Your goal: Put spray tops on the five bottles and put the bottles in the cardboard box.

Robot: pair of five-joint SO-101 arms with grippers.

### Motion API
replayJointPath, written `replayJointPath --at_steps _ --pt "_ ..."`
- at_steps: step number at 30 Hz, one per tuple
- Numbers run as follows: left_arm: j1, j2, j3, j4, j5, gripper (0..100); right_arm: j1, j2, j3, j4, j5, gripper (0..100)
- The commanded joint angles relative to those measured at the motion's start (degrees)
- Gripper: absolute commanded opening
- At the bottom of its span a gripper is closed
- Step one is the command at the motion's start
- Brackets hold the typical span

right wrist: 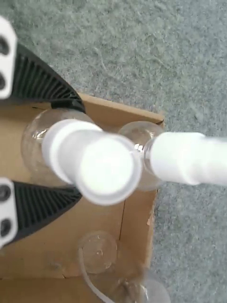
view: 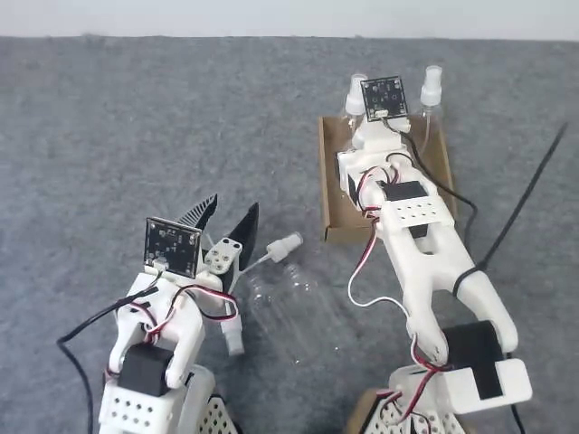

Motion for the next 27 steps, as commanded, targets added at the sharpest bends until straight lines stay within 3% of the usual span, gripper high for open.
replayJointPath --at_steps 1,9,27 --pt "-0.3 -0.8 -0.6 -1.6 -0.2 19 -0.7 -0.7 -1.7 0.8 -0.2 4.6" --pt "0.0 -0.8 -0.6 -1.5 -0.3 19 -3.6 -0.7 -1.5 0.9 -0.2 24.0" --pt "0.0 -0.8 -0.6 -1.6 -0.3 19 -3.4 -4.4 -1.8 0.8 -0.2 24.7"
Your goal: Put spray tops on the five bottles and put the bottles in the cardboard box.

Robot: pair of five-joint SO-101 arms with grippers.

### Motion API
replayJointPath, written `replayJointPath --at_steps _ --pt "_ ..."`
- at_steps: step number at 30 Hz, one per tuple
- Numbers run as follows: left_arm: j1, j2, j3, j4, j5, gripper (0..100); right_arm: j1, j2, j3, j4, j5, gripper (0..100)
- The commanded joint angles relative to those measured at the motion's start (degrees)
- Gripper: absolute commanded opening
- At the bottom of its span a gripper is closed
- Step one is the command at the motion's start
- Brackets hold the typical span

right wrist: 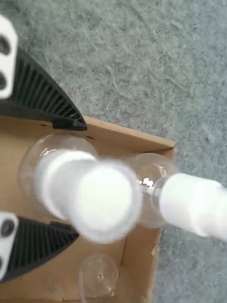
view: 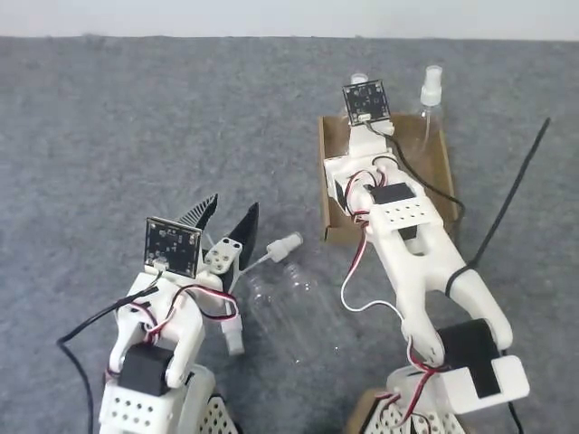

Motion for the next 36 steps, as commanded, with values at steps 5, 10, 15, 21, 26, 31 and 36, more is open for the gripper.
replayJointPath --at_steps 5,10,15,21,26,31,36 --pt "0.0 -0.8 -0.6 -1.5 -0.3 19 0.0 -8.7 -1.8 0.3 -0.1 24.7" --pt "0.0 -0.8 -0.6 -1.4 -0.3 19 -0.1 -10.1 -1.8 0.3 -0.1 24.7" --pt "0.0 -0.8 -0.6 -1.4 -0.3 19 0.0 -14.2 -3.8 3.5 -0.1 24.7" --pt "-0.1 -0.8 -0.6 -1.7 -0.3 19 -1.7 -24.7 -9.8 19.4 -0.1 24.5" --pt "-0.2 -0.8 -0.6 -1.6 -0.3 19 -7.4 -32.8 -9.8 32.9 -0.1 24.3" --pt "-0.1 -0.4 -0.9 -1.3 0.0 19 -19.1 -35.7 -4.7 44.8 -0.3 24.3" --pt "-0.3 -0.4 -0.9 -0.8 0.1 19 -26.8 -35.6 6.5 45.2 -0.4 24.3"
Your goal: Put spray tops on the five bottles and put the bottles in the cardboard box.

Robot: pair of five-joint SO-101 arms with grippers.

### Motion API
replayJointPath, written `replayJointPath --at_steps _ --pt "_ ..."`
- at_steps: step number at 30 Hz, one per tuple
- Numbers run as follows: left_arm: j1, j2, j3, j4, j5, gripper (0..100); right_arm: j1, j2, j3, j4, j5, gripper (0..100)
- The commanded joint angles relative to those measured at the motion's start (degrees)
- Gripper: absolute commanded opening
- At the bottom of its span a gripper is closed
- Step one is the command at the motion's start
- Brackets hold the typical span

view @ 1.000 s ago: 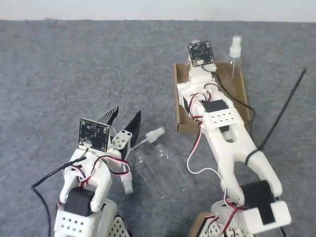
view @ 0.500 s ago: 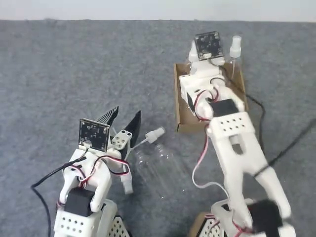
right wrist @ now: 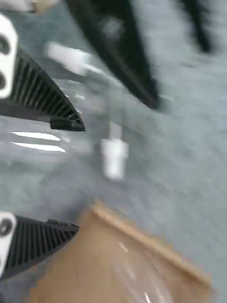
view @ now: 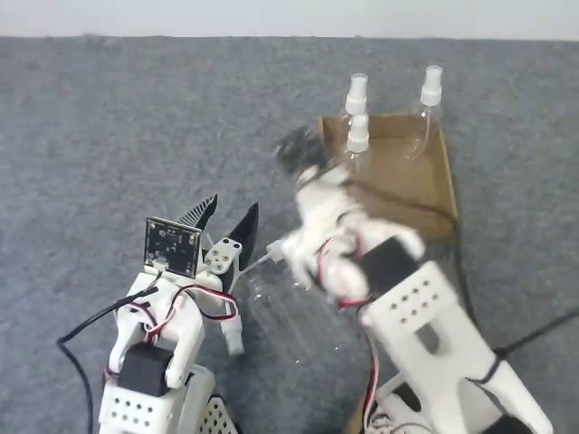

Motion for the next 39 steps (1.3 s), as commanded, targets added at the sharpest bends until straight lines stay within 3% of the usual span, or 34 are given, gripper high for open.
replayJointPath --at_steps 1,14,22,28,35,39 --pt "-0.3 -0.4 -0.9 -0.7 0.1 19 -3.7 -2.3 5.7 -1.1 -0.4 24.3" --pt "-0.3 -0.4 -0.8 -0.8 0.0 19 -4.1 -2.2 25.8 -16.2 -0.6 24.3" --pt "-0.3 -0.4 -0.8 -0.9 0.0 19 -3.5 -2.2 30.1 -18.4 -3.5 24.2" --pt "-0.3 -0.4 -0.8 -0.9 0.0 19 2.2 -2.2 30.2 -18.1 -6.2 24.0" --pt "-0.3 -0.3 -0.8 -0.8 -0.2 19 6.1 2.3 29.9 -18.6 -5.8 4.8" --pt "-0.3 -0.3 -1.0 -0.6 -0.2 19 6.3 4.0 29.8 -18.2 -5.2 4.6"
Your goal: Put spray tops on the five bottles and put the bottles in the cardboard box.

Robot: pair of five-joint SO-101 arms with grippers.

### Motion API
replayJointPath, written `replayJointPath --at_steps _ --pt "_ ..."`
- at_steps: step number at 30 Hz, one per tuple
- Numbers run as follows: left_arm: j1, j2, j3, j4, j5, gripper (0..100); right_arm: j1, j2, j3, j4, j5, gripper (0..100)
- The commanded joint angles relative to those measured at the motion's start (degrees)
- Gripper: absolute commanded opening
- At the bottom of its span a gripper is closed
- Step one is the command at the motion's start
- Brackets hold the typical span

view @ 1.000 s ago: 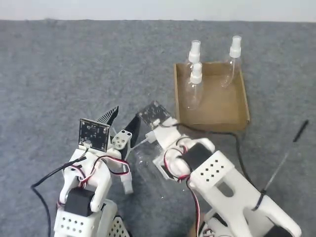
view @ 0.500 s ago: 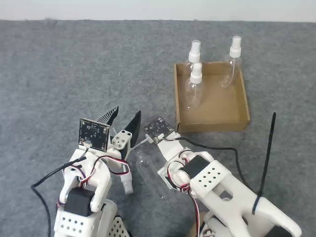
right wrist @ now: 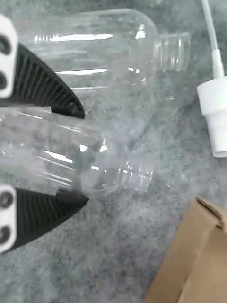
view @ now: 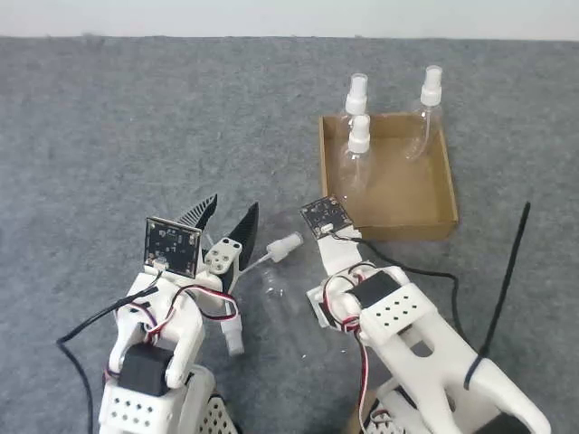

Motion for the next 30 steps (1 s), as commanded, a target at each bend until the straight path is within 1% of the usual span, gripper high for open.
replayJointPath --at_steps 1,5,7,11,14,16,19,21,23,25,30 --pt "-0.3 -0.3 -1.0 -0.6 -0.2 19 0.7 2.1 -0.6 -0.2 1.8 4.6" --pt "-0.4 0.3 -2.2 0.4 -0.3 19 0.7 2.1 -0.6 0.0 8.7 4.4" --pt "-0.4 2.8 -4.4 1.5 -0.3 19 0.7 2.1 -0.6 0.0 11.9 4.7" --pt "-0.4 13.5 -10.9 2.7 -3.9 19 0.8 2.0 -0.7 1.2 21.2 4.8" --pt "-0.4 23.8 -17.0 5.0 -5.5 19 0.8 2.0 -4.3 8.3 28.0 4.4" --pt "-0.4 31.0 -21.5 7.6 -7.6 19 0.8 2.0 -7.7 12.1 28.0 4.1" --pt "-0.4 41.7 -28.1 12.3 -10.5 19 1.2 2.0 -12.9 16.6 28.0 0.2" --pt "0.1 48.0 -32.3 15.4 -12.8 19 3.6 2.0 -17.3 21.6 28.1 0.7" --pt "0.2 53.5 -35.8 17.1 -14.3 19 8.1 2.0 -22.3 26.1 28.5 0.6" --pt "-0.1 57.7 -38.2 17.7 -15.5 19 13.3 2.0 -27.4 29.4 28.9 0.6" --pt "0.9 63.5 -40.5 17.7 -18.0 19 25.5 2.0 -38.9 39.0 34.4 0.6"
